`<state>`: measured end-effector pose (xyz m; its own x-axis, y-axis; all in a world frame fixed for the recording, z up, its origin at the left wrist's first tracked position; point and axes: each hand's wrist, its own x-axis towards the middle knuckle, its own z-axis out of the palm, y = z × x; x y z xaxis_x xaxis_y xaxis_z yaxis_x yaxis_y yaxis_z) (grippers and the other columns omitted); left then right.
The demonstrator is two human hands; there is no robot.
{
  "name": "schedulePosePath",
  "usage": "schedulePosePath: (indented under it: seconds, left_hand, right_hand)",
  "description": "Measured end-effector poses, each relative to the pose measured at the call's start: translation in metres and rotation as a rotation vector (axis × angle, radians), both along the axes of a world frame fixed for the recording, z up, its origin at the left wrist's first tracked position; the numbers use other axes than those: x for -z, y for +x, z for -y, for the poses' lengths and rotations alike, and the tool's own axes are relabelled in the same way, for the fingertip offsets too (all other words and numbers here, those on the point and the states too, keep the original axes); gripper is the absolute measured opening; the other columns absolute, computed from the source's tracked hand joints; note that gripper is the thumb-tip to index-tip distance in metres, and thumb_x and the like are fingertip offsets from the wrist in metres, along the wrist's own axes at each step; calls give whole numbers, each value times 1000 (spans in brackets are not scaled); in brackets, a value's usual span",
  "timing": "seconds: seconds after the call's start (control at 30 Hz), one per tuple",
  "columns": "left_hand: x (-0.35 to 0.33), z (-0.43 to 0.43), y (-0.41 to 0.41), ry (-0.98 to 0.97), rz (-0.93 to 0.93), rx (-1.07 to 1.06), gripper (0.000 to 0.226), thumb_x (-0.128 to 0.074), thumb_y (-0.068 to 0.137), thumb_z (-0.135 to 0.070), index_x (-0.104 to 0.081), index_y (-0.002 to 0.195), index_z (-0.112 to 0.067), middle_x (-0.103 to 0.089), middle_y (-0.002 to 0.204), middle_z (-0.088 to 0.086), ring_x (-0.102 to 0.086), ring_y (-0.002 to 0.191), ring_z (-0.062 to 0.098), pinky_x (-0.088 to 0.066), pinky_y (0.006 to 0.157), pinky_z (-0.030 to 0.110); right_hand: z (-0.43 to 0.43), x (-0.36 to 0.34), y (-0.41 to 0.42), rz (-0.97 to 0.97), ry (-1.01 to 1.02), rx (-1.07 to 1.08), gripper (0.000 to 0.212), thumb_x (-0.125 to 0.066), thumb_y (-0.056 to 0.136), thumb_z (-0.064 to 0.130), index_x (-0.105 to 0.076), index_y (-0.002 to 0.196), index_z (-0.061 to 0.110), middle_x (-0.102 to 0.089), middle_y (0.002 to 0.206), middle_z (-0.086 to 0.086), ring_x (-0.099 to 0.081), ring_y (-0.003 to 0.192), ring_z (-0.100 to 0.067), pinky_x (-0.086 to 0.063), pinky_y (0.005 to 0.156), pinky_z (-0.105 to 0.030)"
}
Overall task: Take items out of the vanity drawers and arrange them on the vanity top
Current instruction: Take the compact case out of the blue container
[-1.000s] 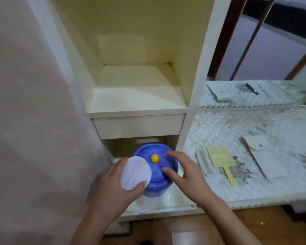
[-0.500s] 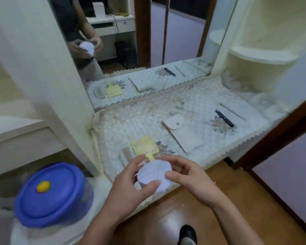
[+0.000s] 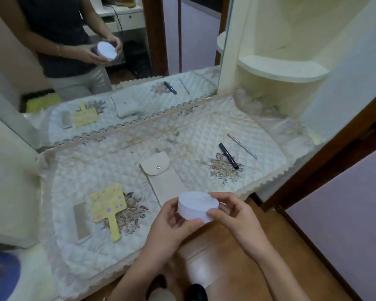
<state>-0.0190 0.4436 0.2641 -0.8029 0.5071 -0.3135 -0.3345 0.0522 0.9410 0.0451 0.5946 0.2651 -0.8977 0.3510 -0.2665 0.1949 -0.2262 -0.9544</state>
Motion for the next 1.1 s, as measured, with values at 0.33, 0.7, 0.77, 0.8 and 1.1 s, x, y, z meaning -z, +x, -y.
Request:
schedulePosePath:
  seconds: [0.33,0.7,0.77,0.8,1.1]
  left_hand:
    - [30,-36,-91,-68,36,153,66,-89,50,-17,-56,108,-18,-67,111,-5,-62,107,4,-49,91,14]
    - [69,-75,-143,-265,-151,327,66,-84,52,-31,-53,111,-36,-64,117,-16,-54,113,-6,-41,96,16]
    - [76,-83,-143,-369,-217,343,68,-83,52,-37,-49,112,-41,-61,115,-24,-52,110,-9,-41,93,15]
    - [78,-88,-143,-407,-230,341,67,-82,53,-38,-47,109,-45,-60,111,-31,-51,107,-14,-40,88,10]
    - [96,-135,-122,-625,-364,96,56,-65,64,-60,-48,114,-41,-60,113,-17,-54,105,-5,-41,83,12]
  right_hand:
    - [-54,20,-71,147,88,-20,30,-75,69,-1,-65,98,3,-73,92,-3,-70,83,-2,-52,67,-11]
    - [-126,31,-169,277,203,-28,41,-63,83,35,-61,69,-4,-65,72,-28,-70,63,-19,-55,59,-25]
    - [-136,41,-181,333,252,-62,43,-63,80,42,-54,60,5,-61,61,-17,-67,52,-16,-52,58,-30]
    - [-140,46,-187,354,282,-83,46,-63,79,47,-51,59,7,-57,58,-16,-64,50,-17,-48,59,-32]
    - [-166,78,-220,322,496,-462,51,-55,86,43,-39,50,11,-45,44,1,-45,44,-11,-30,47,-23]
